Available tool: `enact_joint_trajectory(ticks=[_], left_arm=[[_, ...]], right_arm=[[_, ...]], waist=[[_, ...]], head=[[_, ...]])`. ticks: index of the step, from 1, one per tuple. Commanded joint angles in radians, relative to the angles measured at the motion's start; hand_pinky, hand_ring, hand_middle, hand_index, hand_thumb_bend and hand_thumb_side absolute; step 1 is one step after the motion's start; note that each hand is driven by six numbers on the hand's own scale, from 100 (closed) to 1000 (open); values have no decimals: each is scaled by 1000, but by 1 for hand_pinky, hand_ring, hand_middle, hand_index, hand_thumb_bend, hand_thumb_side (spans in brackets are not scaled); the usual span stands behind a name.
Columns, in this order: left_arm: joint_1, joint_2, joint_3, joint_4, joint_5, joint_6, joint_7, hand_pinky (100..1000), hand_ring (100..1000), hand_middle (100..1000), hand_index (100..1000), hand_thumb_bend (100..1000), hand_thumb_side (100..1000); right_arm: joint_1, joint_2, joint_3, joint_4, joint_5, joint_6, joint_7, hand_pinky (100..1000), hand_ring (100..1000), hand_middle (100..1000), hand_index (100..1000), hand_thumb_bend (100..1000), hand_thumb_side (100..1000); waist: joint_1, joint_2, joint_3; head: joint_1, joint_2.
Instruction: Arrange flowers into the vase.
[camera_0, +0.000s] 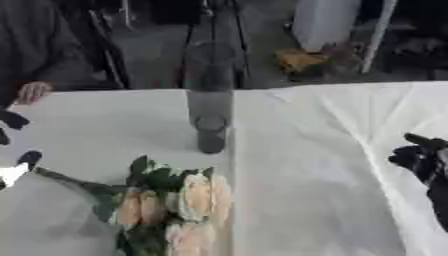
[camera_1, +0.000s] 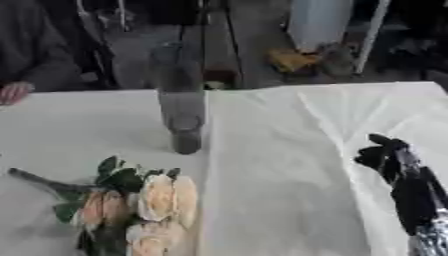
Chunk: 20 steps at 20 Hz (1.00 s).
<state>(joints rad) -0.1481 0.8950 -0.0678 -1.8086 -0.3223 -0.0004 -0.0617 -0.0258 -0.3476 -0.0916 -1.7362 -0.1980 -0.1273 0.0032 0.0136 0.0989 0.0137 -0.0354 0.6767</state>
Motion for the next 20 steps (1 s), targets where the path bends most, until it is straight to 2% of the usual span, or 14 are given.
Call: enact_joint_trajectory(ticks=[1, 5, 10, 13, 20], left_arm=[[-10, 18, 0, -2, -25, -5, -9, 555, 533, 614, 739, 359, 217], [-16, 19, -21, 11, -62, -16, -26, 561, 544, 622, 740, 347, 226], [-27, 20, -41, 22, -157, -38, -30, 578, 565, 634, 738, 316, 243], [-32, 21, -73, 33, -207, -58, -44, 585, 574, 640, 740, 307, 245], [-47, 33, -146, 58, -232, -91, -106, 597, 590, 651, 743, 297, 240]], right_arm=[[-4, -21, -8, -6, 9, 0, -1, 819, 661, 617, 844, 100, 1000], [-7, -20, -7, -5, 10, 0, 0, 819, 661, 617, 844, 100, 1000], [-9, -21, -7, -6, 11, -1, 1, 819, 661, 617, 844, 100, 1000], [-11, -20, -5, -5, 11, 0, 3, 819, 661, 617, 845, 100, 1000], [-13, -21, -3, -5, 12, 0, 6, 819, 662, 617, 845, 100, 1000]], waist=[[3, -6, 0], [3, -4, -4], [3, -1, -11], [3, 1, -15], [5, 2, -18]], head=[[3, 34], [-12, 52], [-21, 60], [-22, 62], [-17, 65]])
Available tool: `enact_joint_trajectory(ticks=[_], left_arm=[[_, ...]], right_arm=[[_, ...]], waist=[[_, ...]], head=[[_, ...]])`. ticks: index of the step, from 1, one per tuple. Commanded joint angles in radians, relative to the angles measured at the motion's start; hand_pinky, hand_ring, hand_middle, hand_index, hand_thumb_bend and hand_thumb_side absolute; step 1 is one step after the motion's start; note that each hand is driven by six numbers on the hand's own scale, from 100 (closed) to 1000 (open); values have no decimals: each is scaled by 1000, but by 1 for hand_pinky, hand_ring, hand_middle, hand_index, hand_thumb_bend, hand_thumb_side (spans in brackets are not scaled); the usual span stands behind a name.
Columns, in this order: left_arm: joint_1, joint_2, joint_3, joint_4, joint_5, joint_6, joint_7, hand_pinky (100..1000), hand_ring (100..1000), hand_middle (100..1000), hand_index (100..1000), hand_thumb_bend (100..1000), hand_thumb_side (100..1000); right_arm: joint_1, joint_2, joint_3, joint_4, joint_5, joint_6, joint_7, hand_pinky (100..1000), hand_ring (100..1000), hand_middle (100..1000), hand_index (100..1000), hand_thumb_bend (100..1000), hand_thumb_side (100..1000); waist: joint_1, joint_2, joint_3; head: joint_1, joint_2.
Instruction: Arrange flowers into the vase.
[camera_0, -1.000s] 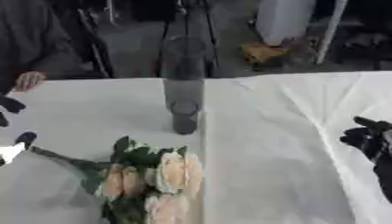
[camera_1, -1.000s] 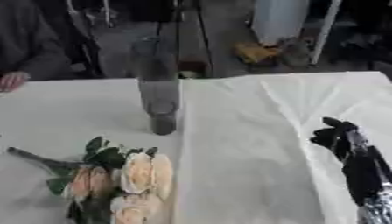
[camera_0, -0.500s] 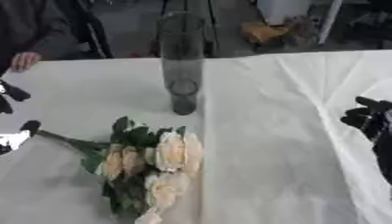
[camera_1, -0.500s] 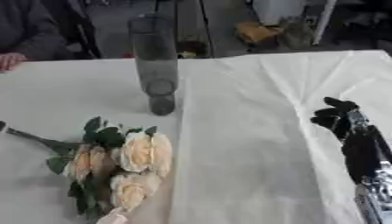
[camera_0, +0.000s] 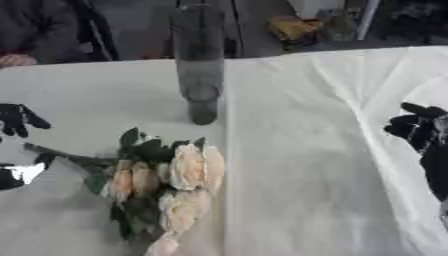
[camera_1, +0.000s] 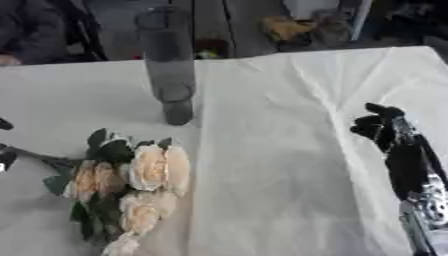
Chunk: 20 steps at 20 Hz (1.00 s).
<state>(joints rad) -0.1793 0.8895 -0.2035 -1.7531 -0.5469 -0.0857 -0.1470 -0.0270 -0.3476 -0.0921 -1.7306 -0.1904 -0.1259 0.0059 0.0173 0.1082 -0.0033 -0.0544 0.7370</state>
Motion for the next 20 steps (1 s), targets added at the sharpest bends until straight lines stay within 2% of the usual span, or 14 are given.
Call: enact_joint_trajectory(ticks=[1, 2, 9, 20], left_arm=[[-19, 37, -18, 9, -9, -4, -29, 600, 593, 653, 744, 327, 221], [-21, 35, -25, 15, -10, -2, -37, 599, 593, 652, 744, 297, 238], [-42, -4, -58, 81, -24, 25, -69, 601, 596, 656, 746, 308, 231], [-121, -73, -94, 182, -130, -14, -106, 636, 637, 686, 755, 301, 246]], right_arm=[[-12, -21, -2, -11, 4, -1, 4, 819, 662, 617, 845, 100, 1000], [-13, -21, -2, -11, 4, -1, 5, 819, 662, 617, 845, 100, 1000], [-13, -19, -1, -10, 3, -1, 6, 819, 662, 617, 846, 100, 1000], [-14, -17, 1, -10, 2, -1, 9, 819, 663, 616, 846, 100, 1000]], waist=[[1, -8, -2], [1, -8, -3], [-1, -7, -9], [-3, -7, -18]], head=[[2, 5], [3, 5], [5, 5], [10, -1]])
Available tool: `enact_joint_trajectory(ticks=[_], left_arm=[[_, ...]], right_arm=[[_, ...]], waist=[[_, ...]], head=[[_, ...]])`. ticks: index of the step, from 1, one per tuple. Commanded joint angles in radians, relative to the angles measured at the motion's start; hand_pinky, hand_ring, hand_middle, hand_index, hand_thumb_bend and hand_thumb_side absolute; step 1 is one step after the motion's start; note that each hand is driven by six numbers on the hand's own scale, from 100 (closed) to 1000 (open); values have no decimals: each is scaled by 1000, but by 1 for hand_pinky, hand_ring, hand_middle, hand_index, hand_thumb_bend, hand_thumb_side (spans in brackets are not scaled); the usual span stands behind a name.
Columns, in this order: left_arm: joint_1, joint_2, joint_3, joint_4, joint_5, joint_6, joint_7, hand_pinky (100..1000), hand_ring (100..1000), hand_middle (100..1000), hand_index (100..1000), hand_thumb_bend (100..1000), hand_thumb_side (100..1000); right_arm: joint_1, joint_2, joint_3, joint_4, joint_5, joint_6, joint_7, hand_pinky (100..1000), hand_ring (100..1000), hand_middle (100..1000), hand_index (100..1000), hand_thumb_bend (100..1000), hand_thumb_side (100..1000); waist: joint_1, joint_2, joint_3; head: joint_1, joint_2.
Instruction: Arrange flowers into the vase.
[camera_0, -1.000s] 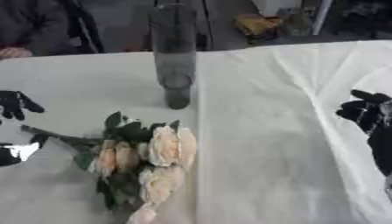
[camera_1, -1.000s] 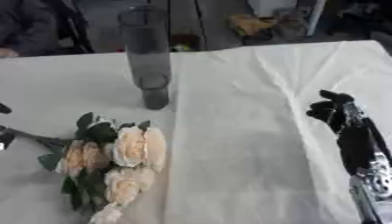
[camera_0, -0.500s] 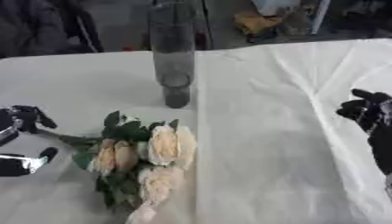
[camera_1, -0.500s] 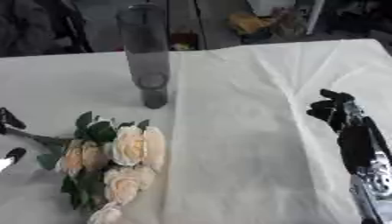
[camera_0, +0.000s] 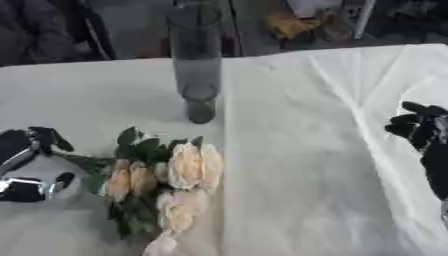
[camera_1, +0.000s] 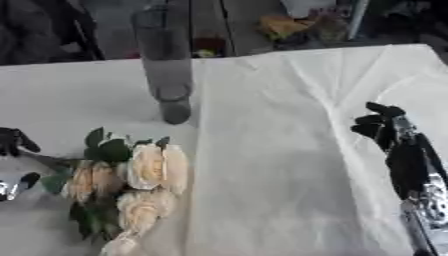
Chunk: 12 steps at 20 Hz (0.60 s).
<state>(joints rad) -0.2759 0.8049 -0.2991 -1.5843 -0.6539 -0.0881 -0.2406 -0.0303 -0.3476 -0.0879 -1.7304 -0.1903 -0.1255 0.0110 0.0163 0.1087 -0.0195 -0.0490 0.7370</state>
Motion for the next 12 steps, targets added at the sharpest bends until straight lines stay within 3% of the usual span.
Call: enact_joint_trajectory(ticks=[1, 12], left_arm=[[-31, 8, -2, 21, -27, -18, -19, 637, 638, 687, 755, 302, 245], [-79, 1, -28, 71, -35, -61, -116, 669, 678, 713, 763, 303, 251]], right_arm=[[-11, -17, -3, -10, 2, -1, 4, 819, 663, 616, 847, 100, 1000], [-11, -16, -2, -11, 1, -2, 6, 820, 664, 616, 848, 100, 1000]], waist=[[-2, -7, -2], [-2, -6, -6]], head=[[5, -2], [10, -5]])
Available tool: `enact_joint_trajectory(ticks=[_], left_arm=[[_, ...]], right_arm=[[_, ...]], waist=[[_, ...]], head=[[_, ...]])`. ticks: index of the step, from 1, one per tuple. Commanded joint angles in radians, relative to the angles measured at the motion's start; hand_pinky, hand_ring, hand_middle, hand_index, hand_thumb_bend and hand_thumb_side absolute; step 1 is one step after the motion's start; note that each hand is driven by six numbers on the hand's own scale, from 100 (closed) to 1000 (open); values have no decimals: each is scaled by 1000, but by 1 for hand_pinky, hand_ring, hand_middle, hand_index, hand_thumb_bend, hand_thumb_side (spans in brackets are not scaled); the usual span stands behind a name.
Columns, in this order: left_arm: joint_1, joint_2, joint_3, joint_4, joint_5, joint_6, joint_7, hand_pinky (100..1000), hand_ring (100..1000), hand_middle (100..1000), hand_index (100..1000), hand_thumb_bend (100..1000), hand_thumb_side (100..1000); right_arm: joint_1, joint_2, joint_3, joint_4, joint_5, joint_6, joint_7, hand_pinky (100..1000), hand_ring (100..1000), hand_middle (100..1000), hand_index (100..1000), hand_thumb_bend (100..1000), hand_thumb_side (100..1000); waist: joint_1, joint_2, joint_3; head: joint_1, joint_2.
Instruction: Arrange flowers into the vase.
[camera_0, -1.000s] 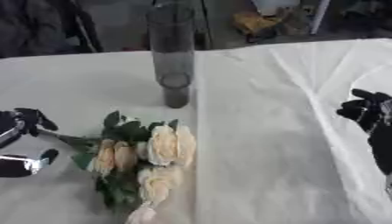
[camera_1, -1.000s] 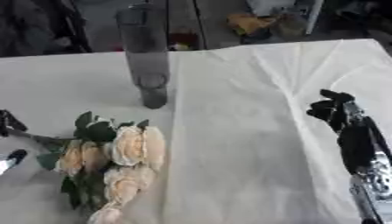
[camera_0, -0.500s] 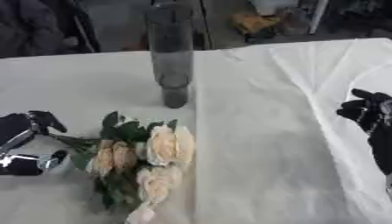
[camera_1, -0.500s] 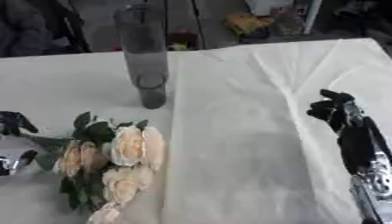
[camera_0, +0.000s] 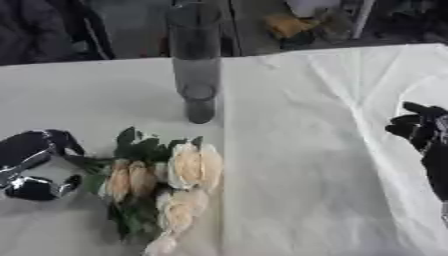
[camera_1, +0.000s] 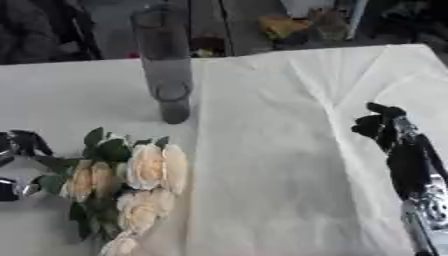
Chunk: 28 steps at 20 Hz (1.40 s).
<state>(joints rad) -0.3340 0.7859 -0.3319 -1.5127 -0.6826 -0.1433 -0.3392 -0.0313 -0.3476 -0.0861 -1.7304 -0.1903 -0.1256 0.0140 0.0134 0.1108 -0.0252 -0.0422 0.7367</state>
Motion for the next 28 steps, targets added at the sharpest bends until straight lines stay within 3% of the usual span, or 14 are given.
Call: enact_joint_trajectory(ticks=[1, 16, 28], left_arm=[[-25, 18, 3, 2, -11, -7, -21, 669, 679, 713, 763, 302, 252], [-84, -41, -4, 50, -165, -16, 29, 700, 712, 728, 763, 285, 274], [-116, -89, -4, 107, -229, -30, 43, 718, 723, 735, 767, 287, 283]], right_arm=[[-10, -16, -4, -11, 1, -1, 3, 820, 664, 617, 848, 100, 1000], [-10, -14, -3, -11, 0, -1, 7, 820, 665, 616, 849, 100, 1000], [-12, -11, -2, -11, 0, -2, 10, 820, 666, 616, 850, 100, 1000]], waist=[[0, -8, -1], [-2, -6, -5], [-6, -3, -7]], head=[[4, -5], [8, -9], [10, -11]])
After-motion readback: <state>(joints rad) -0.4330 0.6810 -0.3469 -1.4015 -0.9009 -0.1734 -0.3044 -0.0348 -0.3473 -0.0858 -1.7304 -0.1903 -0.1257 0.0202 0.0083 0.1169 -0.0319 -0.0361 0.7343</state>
